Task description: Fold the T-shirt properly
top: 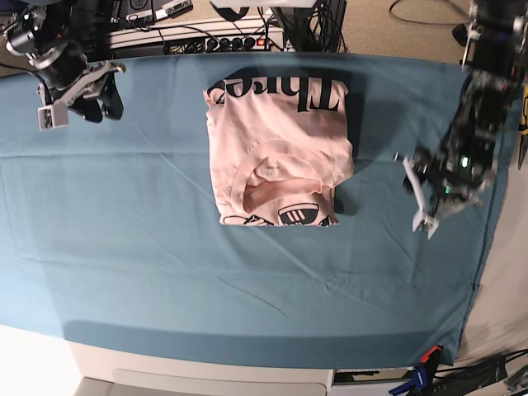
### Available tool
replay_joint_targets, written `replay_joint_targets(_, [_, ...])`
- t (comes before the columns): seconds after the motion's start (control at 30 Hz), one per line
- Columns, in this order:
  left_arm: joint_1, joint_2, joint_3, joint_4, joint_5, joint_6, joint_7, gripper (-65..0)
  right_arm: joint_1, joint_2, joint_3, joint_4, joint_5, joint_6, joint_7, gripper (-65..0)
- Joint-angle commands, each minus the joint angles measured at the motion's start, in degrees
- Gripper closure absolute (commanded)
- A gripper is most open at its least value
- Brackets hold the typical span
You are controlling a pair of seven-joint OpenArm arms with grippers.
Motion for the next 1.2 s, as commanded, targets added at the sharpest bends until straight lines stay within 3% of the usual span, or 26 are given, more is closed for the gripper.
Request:
replay_joint_targets(0.0, [1.7,-1.7,-1.0,3.3,1.3,0.2,0.1,-26.3,-1.1,0.7,0.5,0.9,1.2,0.1,0.9,-26.0])
replay_joint_targets(0.13, [14.4,-4.5,-3.8,12.4,5.4,2.3,1.9,-24.0,-3.7,0.7,0.5,0.9,1.1,0.1,0.4,-26.0])
replay_joint_targets(0.27, [30.1,-4.5,-10.5,21.3,7.3,2.9,2.8,-24.0,-5.9,0.7,0.5,0.9,1.1,0.1,-0.4,-26.0])
replay_joint_targets(0.5, [53.6,0.5,-22.6,35.3,6.3,2.8,2.6,-24.0,-10.1,1.2,0.5,0.9,1.1,0.1,-1.5,-26.0])
replay_joint_targets(0.63, [62.3,3.8,-24.7,36.7,3.5,1.9,2.1,-24.0,-13.9,2.3,0.5,0.9,1.1,0.1,-2.4,-26.0])
replay_joint_targets(0.87, [69.7,7.7,-20.9,33.0,-2.3,-0.6,-0.9,-24.0,-18.9,3.4,-0.5,-2.3,1.1,0.1,-1.7,-25.9])
replay_joint_targets(1.0, [68.6,8.5,-15.3,24.5,-2.3,-1.9,-3.1,-24.0,-19.1,3.7,-7.1,-10.8,0.8,0.1,-1.1,-25.9])
replay_joint_targets(1.07, [66.9,8.5,-12.2,19.0,-1.7,-1.9,-4.8,-24.0,-18.8,4.4,-11.9,-16.7,-1.9,0.1,1.5,-25.9])
replay_joint_targets(1.17, [62.8,8.5,-8.3,10.7,1.6,-1.9,-7.6,-24.0,-16.4,5.3,-18.5,-26.5,-11.0,0.1,7.6,-25.9])
